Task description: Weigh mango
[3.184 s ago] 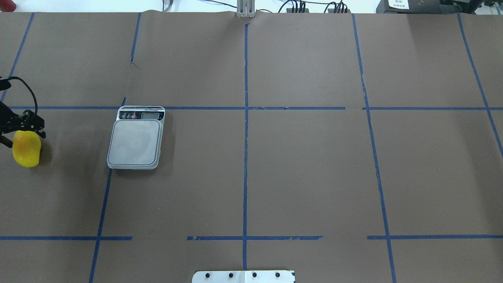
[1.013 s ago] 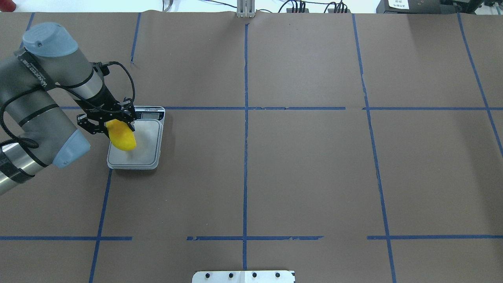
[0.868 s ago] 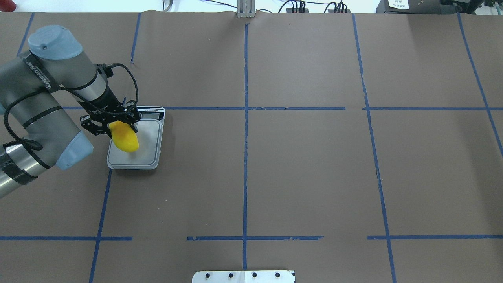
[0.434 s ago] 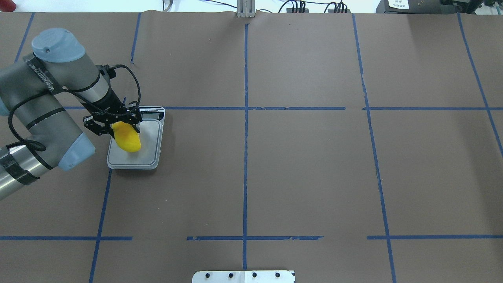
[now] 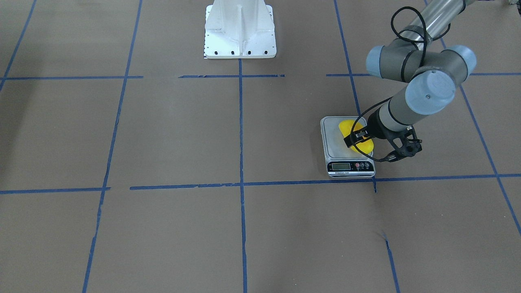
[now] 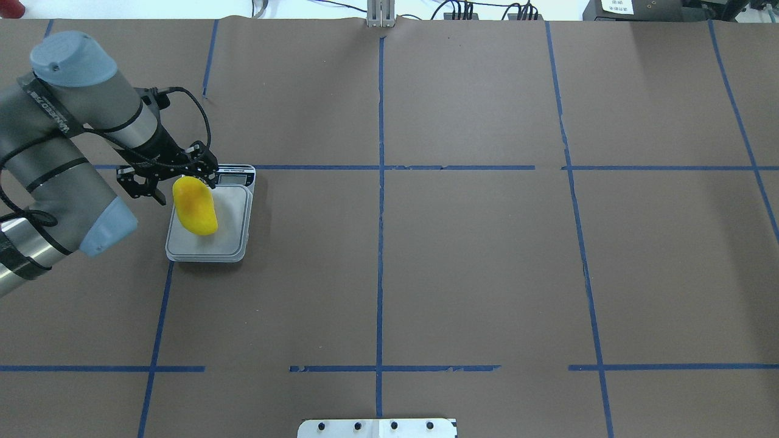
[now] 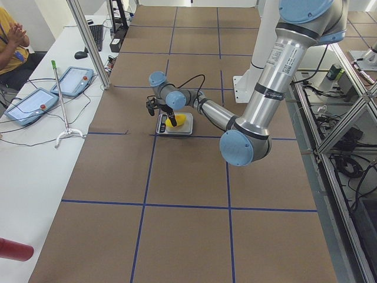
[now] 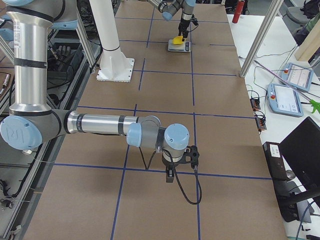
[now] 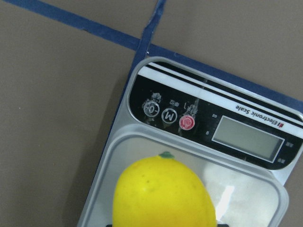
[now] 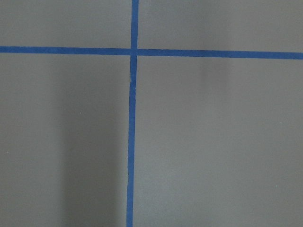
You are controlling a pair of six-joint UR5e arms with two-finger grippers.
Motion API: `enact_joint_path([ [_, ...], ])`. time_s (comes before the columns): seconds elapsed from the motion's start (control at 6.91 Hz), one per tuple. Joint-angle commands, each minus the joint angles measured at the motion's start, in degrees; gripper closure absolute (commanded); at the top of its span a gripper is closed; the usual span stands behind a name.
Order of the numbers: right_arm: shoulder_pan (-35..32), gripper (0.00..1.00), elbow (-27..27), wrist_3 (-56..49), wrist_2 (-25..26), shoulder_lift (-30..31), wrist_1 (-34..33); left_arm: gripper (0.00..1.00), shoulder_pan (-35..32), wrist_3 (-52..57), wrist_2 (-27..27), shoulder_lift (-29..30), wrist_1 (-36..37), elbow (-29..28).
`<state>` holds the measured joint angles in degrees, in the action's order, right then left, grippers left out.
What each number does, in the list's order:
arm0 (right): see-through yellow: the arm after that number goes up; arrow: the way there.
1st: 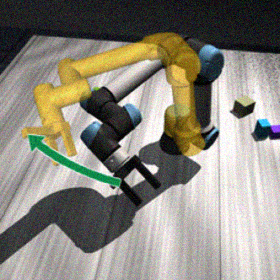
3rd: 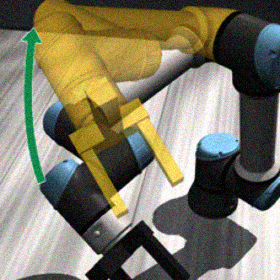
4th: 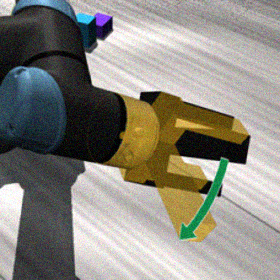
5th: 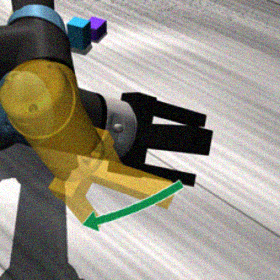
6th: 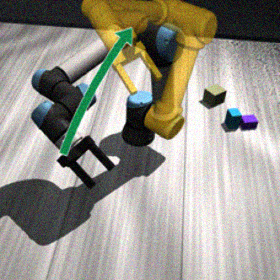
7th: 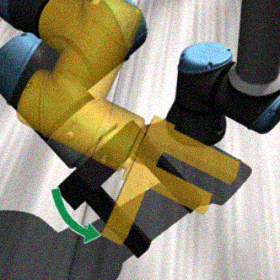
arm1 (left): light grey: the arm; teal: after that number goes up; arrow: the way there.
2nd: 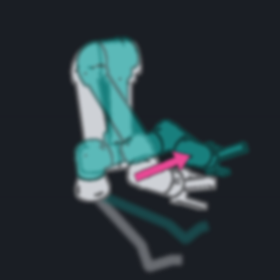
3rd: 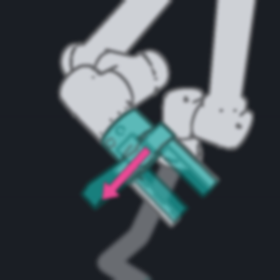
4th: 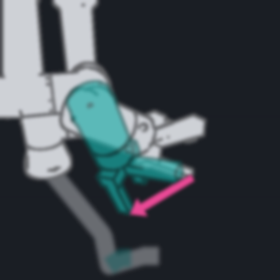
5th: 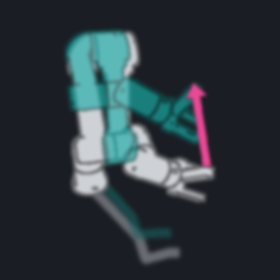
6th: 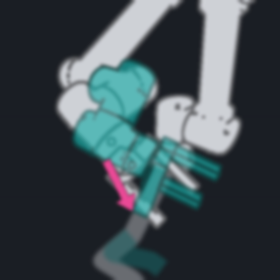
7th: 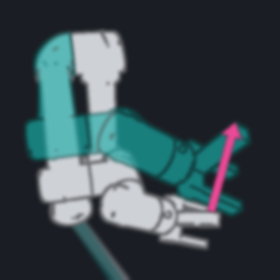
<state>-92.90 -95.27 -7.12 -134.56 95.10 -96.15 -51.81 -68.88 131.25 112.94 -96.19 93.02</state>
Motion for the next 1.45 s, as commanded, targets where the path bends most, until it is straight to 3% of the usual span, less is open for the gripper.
enact_joint_path([
  [0.0,0.00,0.00,0.00,0.00,0.00,0.00,0.00,0.00,-9.05,11.04,-0.47,-4.71,3.44,6.34],
  [0.29,0.00,0.00,0.00,0.00,0.00,0.00,0.00,0.00,-22.64,37.80,-0.12,-12.00,10.30,8.67],
  [0.72,0.00,0.00,0.00,0.00,0.00,0.00,0.00,0.00,-40.60,70.02,-0.12,-25.72,10.50,6.84],
  [0.87,0.00,0.00,0.00,0.00,0.00,0.00,0.00,0.00,-45.61,74.02,-0.03,-28.19,10.85,4.73],
  [1.01,0.00,0.00,0.00,0.00,0.00,0.00,0.00,0.00,-45.84,73.80,0.23,-29.17,11.02,4.63],
  [1.3,0.00,0.00,0.00,0.00,0.00,0.00,0.00,0.00,-45.66,64.70,0.32,-29.09,10.76,4.89],
])
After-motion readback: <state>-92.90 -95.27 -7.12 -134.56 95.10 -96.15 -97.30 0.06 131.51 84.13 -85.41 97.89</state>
